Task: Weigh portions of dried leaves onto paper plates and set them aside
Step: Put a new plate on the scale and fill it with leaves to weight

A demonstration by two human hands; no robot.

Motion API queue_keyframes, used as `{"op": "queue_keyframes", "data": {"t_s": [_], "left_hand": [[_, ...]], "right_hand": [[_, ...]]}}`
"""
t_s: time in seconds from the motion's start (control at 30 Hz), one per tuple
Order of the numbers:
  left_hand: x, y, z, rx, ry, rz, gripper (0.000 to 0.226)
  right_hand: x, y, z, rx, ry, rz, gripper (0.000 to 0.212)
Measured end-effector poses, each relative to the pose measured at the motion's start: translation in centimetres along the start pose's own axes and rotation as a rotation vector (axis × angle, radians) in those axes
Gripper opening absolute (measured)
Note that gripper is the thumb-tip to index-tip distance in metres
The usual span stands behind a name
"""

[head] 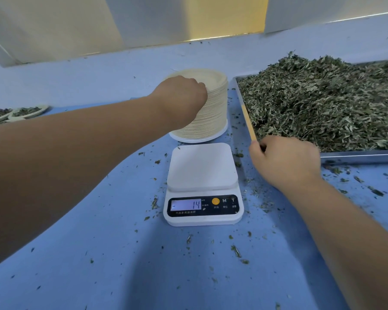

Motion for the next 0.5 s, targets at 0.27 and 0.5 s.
{"op": "queue_keyframes", "data": {"t_s": [0.27,0.5], "left_hand": [[0.29,0.13,0.29,0.000,0.064,0.016,0.015],[0.35,0.21,0.01,-0.002,0.064,-0.011,0.020]], "right_hand": [[0.01,0.04,0.03,0.002,-0.026,0.004,0.051],[-0.03,0.06,0.10,-0.013,-0.032,0.012,0.051]]}}
Point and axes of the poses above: each hand's wrist, its own y-axis away from the middle knuckle, its own z-axis out of the back of the hand, x = y × z, the point moved 10 cm from there along -y, towards the middle knuckle, and after that the axes turned 1 degree about x, right-handed, at the moved point
